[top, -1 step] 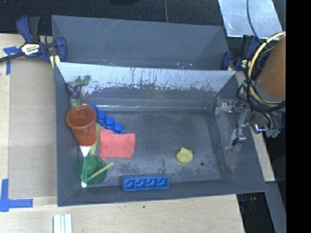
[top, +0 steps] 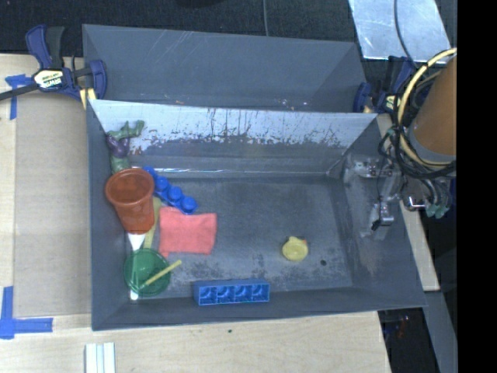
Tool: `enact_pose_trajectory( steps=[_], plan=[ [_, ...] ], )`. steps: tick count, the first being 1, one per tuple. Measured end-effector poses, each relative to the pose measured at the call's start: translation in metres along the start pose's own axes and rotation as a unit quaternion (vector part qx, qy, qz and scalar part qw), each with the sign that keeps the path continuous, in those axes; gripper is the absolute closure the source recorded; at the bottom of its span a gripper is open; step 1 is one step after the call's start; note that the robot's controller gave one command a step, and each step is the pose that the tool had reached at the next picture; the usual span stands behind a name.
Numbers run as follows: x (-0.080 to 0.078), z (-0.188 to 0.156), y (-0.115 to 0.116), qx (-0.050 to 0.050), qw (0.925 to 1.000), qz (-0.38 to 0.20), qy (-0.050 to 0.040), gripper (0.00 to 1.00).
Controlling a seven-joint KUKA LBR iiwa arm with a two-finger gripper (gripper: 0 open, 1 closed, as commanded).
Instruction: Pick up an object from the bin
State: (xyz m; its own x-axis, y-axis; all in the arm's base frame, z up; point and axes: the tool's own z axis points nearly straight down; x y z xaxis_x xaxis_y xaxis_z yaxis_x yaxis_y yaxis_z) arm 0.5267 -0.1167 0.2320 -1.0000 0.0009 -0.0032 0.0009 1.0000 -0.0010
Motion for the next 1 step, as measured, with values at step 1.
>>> enact_pose_trajectory(
  steps=[1],
  plan=[
    [0.0114,-0.0043,0.0102,0.000,0.9997,-0.025,-0.0001,0.00]
  ],
)
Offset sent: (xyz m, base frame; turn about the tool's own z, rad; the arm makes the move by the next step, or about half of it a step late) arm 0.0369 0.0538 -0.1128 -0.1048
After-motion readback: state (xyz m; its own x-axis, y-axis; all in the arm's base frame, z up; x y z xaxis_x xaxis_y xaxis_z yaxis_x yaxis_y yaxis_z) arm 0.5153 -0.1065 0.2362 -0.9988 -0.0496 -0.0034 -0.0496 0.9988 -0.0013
